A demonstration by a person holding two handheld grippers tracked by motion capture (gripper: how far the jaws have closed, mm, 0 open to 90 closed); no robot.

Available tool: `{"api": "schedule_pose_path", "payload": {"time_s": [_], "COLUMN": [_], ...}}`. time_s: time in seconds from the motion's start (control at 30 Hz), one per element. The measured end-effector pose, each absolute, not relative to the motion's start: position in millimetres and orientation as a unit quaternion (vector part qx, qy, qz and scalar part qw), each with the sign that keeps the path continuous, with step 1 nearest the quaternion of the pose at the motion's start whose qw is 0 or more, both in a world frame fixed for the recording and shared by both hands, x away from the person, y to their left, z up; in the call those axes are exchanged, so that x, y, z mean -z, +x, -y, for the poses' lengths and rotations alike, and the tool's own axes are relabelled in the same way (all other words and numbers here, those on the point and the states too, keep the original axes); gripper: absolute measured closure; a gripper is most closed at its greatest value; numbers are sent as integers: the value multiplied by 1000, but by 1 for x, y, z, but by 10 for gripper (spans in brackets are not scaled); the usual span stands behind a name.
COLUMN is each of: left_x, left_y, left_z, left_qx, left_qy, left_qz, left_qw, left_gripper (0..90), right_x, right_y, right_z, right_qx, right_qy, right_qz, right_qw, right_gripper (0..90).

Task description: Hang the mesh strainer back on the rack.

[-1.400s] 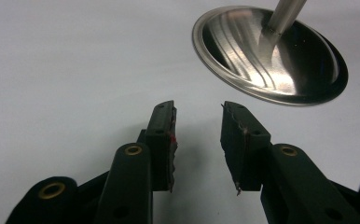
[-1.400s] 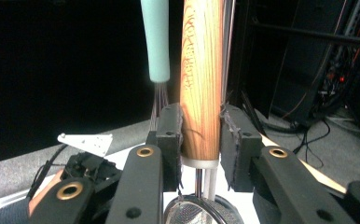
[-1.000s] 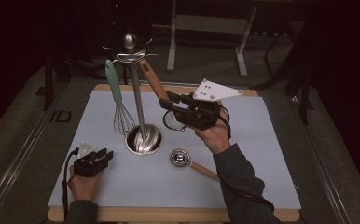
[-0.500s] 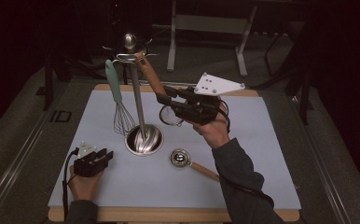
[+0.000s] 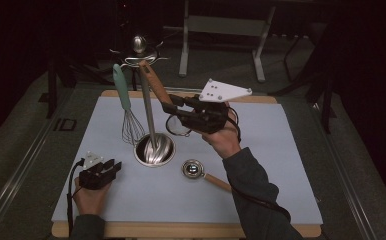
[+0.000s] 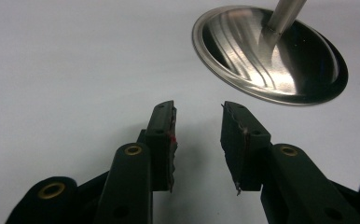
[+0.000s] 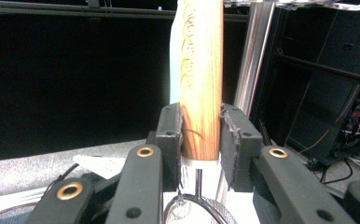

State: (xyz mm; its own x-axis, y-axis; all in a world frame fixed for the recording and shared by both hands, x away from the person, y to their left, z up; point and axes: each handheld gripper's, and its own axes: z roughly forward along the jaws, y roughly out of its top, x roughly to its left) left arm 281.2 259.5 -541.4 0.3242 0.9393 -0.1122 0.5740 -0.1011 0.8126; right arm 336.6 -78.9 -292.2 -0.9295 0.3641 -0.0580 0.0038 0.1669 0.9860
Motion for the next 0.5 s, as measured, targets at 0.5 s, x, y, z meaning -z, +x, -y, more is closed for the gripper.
{"api": "schedule_pose_path", "payload": {"time_s": [0.5], "left_x": [541], "left_y": [281], "left_z": [-260], "left_qx": [-226], "left_qy": [707], "left_qz": [-535], "left_qw": [404], "left_gripper": [654], "right_x": [299], "right_y": [345], "right_z": [73], "right_qx": [-619], "right_qy": [132], "right_qz": [-761], "right_qw": [141], "right_gripper": [707]}}
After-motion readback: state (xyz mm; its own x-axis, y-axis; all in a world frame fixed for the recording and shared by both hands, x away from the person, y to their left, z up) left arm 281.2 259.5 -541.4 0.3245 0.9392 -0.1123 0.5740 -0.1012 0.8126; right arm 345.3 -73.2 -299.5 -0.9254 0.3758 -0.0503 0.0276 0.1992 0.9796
